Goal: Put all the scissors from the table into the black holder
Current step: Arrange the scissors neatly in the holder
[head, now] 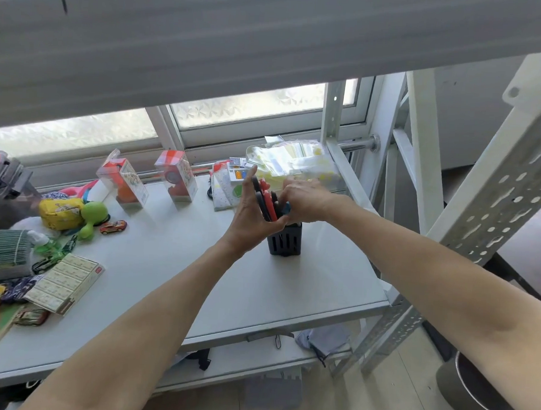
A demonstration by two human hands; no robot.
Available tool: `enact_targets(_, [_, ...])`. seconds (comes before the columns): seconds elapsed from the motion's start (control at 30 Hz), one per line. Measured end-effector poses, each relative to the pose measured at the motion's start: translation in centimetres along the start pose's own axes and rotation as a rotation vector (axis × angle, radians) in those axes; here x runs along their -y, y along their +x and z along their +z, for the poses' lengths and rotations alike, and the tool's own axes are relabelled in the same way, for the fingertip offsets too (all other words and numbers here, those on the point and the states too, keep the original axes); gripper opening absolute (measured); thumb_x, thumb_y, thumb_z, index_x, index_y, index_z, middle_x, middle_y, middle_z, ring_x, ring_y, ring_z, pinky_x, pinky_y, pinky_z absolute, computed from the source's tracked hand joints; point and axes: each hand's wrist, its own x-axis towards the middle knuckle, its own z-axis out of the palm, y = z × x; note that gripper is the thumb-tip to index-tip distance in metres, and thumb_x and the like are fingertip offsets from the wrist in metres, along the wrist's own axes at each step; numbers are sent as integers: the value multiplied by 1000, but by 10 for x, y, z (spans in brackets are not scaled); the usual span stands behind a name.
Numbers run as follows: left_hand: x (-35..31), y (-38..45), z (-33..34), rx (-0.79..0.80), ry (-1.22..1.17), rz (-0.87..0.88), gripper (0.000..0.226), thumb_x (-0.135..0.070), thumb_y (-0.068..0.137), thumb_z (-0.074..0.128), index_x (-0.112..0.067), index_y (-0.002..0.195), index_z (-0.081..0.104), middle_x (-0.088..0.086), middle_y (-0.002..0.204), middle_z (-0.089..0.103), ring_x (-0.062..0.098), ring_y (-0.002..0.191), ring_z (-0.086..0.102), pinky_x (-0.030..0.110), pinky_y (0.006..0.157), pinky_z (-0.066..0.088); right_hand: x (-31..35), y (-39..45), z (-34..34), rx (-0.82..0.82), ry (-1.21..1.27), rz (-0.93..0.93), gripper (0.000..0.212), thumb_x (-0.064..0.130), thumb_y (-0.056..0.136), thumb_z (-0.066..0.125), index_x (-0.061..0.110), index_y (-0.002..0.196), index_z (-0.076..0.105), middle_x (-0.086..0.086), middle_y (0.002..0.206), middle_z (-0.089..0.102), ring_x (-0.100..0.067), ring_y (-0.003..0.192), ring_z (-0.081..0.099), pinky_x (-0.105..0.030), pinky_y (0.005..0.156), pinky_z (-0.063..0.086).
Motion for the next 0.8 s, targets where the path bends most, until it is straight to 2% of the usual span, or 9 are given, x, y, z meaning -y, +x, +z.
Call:
enact_targets(0.07, [0, 0, 0, -9, 4, -13, 114, -9, 72, 81, -24, 154, 2, 21, 110, 56, 26, 94, 68, 35, 82, 62, -4, 0, 5, -30, 115, 7, 18, 49, 80, 68, 36, 92, 69, 0, 111, 49, -18, 99, 50, -38, 88, 41])
enact_targets(0.17, [0, -2, 1, -49, -27, -54, 112, -10, 73, 80, -26, 153, 4, 19, 111, 57, 29, 98, 69, 43, 83, 61, -7, -4, 13, -154, 326, 47, 21, 39, 77, 76, 27, 90, 65, -1, 111, 49, -19, 97, 52, -37, 88, 45])
enact_targets(0.33, [-1, -3, 5, -58, -35, -61, 112, -20, 68, 81, -31, 151, 7, 19, 111, 53, 33, 96, 68, 49, 78, 61, -13, -8, 27, -324, 376, 9, 22, 26, 73, 80, 16, 88, 66, -2, 110, 49, -19, 98, 50, -33, 85, 49])
enact_targets(0.4, [-3, -3, 7, -69, -55, -71, 112, -17, 68, 80, -30, 152, 7, 19, 109, 52, 33, 94, 67, 49, 79, 61, -14, -10, 35, -435, 434, 7, 23, 20, 72, 80, 11, 86, 65, -2, 106, 47, -18, 97, 49, -31, 84, 49])
enact_targets(0.47, [-3, -4, 9, -83, -69, -77, 111, -12, 70, 79, -28, 152, 6, 13, 107, 53, 30, 95, 67, 48, 81, 61, -14, -12, 43, -521, 486, -6, 24, 16, 71, 81, 7, 85, 64, -4, 104, 46, -18, 97, 49, -27, 82, 49])
enact_targets(0.57, [-1, -4, 11, -109, -84, -86, 110, -8, 73, 79, -25, 152, 5, -6, 99, 54, 20, 96, 66, 43, 89, 59, -11, -15, 53, -614, 512, -26, 26, 14, 72, 81, 5, 87, 63, -8, 109, 52, -19, 100, 53, -24, 81, 51])
enact_targets(0.67, [-2, -3, 8, -96, -94, -93, 112, -6, 75, 79, -22, 154, 2, -7, 99, 53, 12, 95, 65, 38, 93, 57, -11, -19, 58, -562, 726, 14, 23, 14, 79, 77, 6, 93, 60, -9, 123, 60, -19, 112, 59, -25, 92, 53])
enact_targets(0.73, [-2, -2, 6, -85, -99, -103, 109, -7, 76, 79, -21, 154, 3, -8, 99, 53, 10, 93, 65, 39, 93, 58, -13, -22, 56, -438, 857, 35, 19, 16, 83, 75, 9, 95, 62, -7, 120, 66, -18, 107, 65, -31, 92, 55])
enact_targets(0.8, [-2, -1, 5, -78, -102, -112, 108, -10, 76, 79, -21, 153, 4, -5, 99, 54, 14, 95, 66, 41, 93, 57, -18, -24, 48, -329, 898, 30, 18, 15, 84, 73, 11, 100, 65, -6, 118, 67, -18, 108, 65, -31, 94, 54])
